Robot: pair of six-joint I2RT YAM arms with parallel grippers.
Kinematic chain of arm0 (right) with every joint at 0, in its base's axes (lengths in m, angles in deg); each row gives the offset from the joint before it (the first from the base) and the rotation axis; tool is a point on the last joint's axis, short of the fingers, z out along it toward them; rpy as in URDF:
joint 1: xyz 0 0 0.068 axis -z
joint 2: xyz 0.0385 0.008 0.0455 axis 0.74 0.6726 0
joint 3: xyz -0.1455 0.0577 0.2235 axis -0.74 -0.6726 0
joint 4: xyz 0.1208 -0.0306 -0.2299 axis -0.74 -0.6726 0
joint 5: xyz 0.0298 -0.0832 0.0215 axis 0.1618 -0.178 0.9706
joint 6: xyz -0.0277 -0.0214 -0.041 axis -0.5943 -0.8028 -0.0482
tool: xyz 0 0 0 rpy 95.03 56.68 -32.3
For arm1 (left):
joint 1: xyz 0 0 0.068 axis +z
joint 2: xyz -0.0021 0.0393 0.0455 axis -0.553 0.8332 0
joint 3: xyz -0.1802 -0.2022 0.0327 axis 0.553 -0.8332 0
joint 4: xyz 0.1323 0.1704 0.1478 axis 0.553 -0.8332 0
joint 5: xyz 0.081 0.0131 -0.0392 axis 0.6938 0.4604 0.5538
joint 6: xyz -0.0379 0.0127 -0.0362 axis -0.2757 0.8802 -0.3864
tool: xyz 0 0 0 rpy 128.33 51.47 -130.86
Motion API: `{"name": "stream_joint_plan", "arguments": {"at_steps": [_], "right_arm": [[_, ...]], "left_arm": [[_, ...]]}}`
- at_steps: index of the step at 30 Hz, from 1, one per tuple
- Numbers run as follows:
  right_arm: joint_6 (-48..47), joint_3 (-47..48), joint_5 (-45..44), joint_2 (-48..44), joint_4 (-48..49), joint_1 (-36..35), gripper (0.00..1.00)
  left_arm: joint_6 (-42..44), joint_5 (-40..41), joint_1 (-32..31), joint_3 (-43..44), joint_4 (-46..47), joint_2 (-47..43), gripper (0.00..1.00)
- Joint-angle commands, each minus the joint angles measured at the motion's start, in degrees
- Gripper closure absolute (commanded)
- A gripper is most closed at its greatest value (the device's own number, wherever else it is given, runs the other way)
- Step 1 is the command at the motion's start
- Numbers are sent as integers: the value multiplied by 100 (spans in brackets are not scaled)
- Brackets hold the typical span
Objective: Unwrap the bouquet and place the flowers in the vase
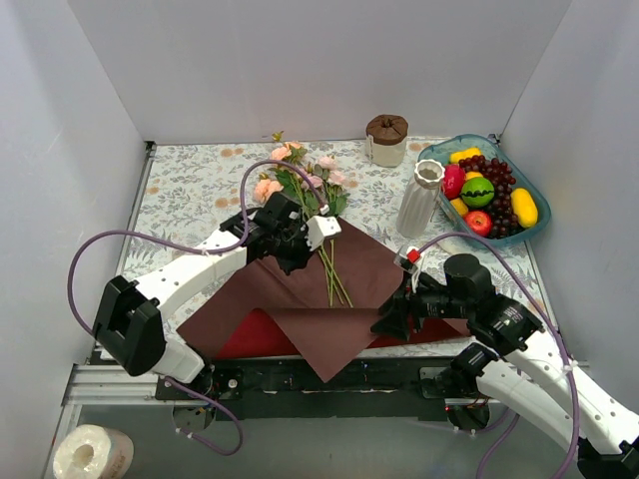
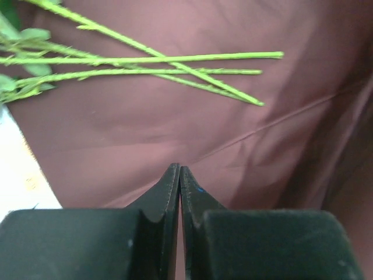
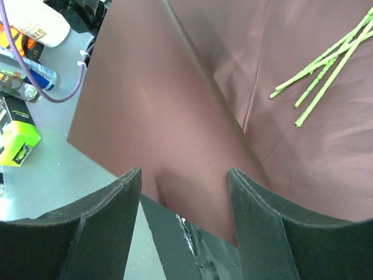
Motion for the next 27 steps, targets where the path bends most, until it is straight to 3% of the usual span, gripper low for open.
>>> {"name": "stream_joint_plan", "arguments": {"at_steps": [1, 5, 10, 20, 27], "right_arm": [[63, 453, 83, 31, -155, -47, 32], [-332, 1481, -627, 382, -585, -47, 30], [-421, 2466, -1780, 1042, -719, -47, 29], [-386, 2590, -3738, 1551, -428, -38, 29], [-272, 1985, -3698, 2412, 159, -38, 30]], "left_arm": [[299, -975, -208, -59, -153, -304, 100], [677, -1300, -839, -322, -670, -647, 100], [817, -1837, -991, -393, -1216, -753, 100], [1908, -2356, -1841, -410, -2078, -1728, 100], [2145, -2312, -2440, -709, -2447, -1772, 100]]}}
